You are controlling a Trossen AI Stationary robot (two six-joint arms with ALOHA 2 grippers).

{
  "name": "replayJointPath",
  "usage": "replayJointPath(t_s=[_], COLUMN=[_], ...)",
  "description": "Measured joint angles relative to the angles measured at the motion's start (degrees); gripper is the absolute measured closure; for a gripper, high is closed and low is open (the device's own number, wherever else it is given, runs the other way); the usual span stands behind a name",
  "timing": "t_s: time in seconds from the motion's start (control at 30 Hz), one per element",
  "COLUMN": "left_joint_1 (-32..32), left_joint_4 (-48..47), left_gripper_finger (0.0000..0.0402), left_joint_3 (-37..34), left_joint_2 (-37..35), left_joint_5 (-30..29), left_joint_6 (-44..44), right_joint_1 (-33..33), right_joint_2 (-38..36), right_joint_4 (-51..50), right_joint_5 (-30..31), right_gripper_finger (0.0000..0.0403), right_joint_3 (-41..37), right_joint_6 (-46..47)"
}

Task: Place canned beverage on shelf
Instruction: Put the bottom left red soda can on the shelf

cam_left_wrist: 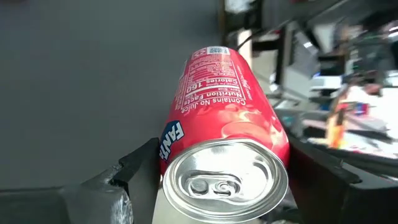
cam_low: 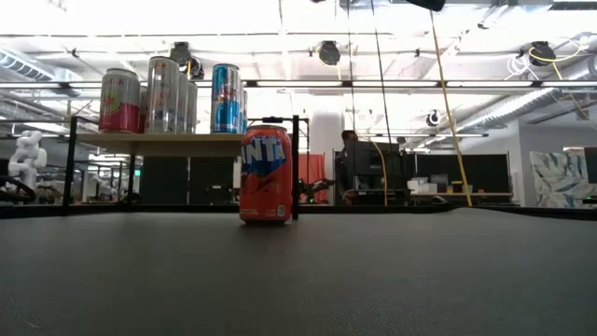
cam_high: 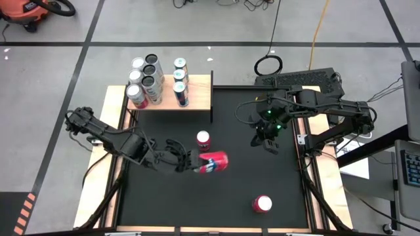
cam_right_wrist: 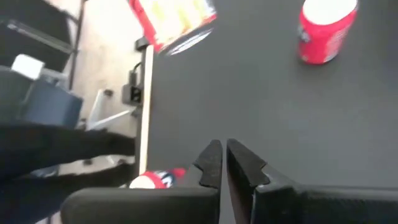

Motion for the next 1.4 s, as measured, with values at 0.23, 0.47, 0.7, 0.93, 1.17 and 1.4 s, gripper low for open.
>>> replayJointPath(t_s=[0.23, 0.47, 0.7, 0.93, 1.17, 1.4], left_joint_1=[1.96, 3.14, 5.13, 8.47, 11.39, 12.6], left_joint_4=[5.82, 10.81, 11.71, 11.96, 11.85, 11.28], left_gripper_finger=[0.0127, 0.0127, 0.0127, 0.0127, 0.0127, 0.0127], left_joint_3=[-0.02, -0.02, 0.44, 3.18, 3.61, 3.61], left_joint_2=[0.0, 0.07, 0.09, 0.41, 0.46, 0.46], left_joint_5=[-2.46, -4.6, -4.64, -4.69, 0.55, 4.78], left_joint_6=[2.91, 5.76, 6.0, 8.73, 13.98, 16.24], right_joint_1=[0.35, 0.39, 0.39, 0.39, 1.6, 1.78], right_joint_2=[-2.96, -10.17, -16.37, -17.52, -12.88, -7.1], right_joint_4=[-2.12, 1.4, 4.31, 12.94, 21.47, 22.81], right_joint_5=[-0.66, 5.2, 8.23, 8.25, 5.47, 3.7], right_gripper_finger=[0.0349, 0.0276, 0.0184, 0.0098, 0.0061, 0.0059], right_joint_3=[-0.01, -0.01, 0.01, 0.01, 0.01, 0.01], right_joint_6=[0.64, 0.86, 3.64, 3.87, -4.37, -9.5])
